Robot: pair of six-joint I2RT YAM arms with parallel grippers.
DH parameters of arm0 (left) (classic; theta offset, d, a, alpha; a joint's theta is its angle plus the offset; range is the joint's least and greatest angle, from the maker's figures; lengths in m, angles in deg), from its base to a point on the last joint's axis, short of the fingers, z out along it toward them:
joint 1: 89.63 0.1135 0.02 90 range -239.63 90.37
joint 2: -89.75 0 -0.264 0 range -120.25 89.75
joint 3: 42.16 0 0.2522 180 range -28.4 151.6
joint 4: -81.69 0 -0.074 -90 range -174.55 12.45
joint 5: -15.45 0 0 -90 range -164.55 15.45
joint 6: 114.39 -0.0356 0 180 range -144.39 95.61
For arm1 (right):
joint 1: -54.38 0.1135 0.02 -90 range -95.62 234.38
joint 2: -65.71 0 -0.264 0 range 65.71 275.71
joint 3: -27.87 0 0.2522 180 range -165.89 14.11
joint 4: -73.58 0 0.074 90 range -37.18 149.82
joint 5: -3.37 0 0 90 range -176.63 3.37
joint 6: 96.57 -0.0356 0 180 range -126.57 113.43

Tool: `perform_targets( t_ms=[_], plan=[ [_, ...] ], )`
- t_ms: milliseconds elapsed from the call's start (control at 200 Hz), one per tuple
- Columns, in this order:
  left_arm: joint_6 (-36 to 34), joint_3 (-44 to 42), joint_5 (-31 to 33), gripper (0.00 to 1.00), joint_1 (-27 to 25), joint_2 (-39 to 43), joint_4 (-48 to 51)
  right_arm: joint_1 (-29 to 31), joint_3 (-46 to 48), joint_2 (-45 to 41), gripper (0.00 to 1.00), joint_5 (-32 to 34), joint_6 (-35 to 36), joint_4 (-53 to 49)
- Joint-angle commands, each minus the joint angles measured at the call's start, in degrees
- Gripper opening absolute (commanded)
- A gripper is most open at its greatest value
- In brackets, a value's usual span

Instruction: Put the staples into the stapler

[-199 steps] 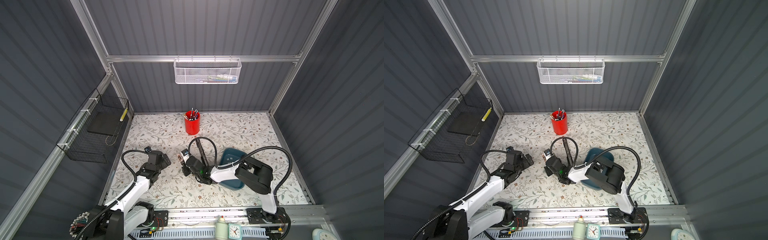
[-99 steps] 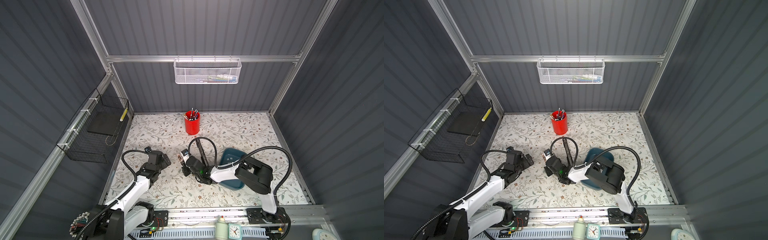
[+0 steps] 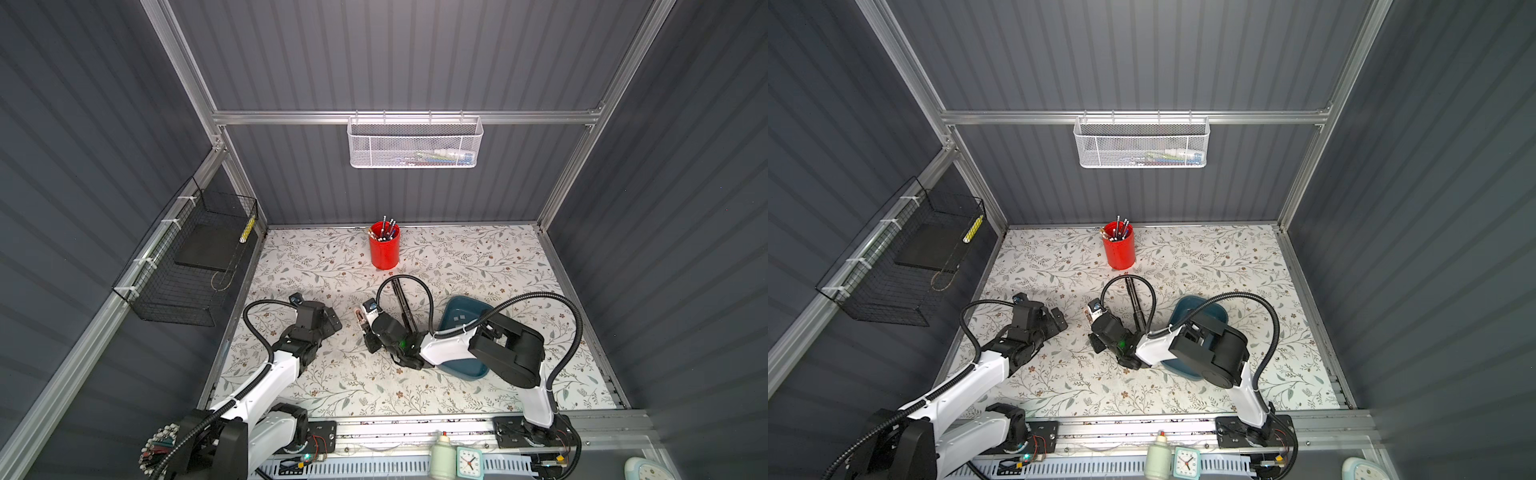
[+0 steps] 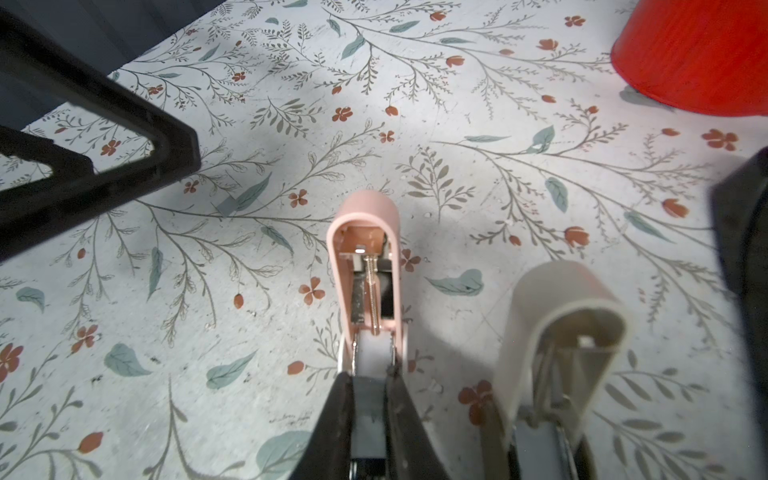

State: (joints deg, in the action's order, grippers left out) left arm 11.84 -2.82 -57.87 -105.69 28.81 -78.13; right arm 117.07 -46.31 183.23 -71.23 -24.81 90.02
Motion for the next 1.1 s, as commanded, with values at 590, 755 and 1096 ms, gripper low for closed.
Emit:
perform_targets(
  t_ms=[590, 755, 1096],
  plan=[
    [-0.7, 1.7, 1.0, 1.0, 0.2, 0.6, 0.9, 0.2, -0.5, -1.1, 0.17, -2.8, -0.5, -14.0],
    [-0.8, 1.7, 1.1, 1.0, 0.3, 1.0, 1.0, 0.3, -4.4, 0.2, 0.19, -4.2, 0.0, -19.8],
    [-0.7, 1.7, 1.1, 1.0, 0.3, 1.4, 1.3, 0.9, -10.4, 3.1, 0.22, -3.3, 0.0, -30.6]
  ],
)
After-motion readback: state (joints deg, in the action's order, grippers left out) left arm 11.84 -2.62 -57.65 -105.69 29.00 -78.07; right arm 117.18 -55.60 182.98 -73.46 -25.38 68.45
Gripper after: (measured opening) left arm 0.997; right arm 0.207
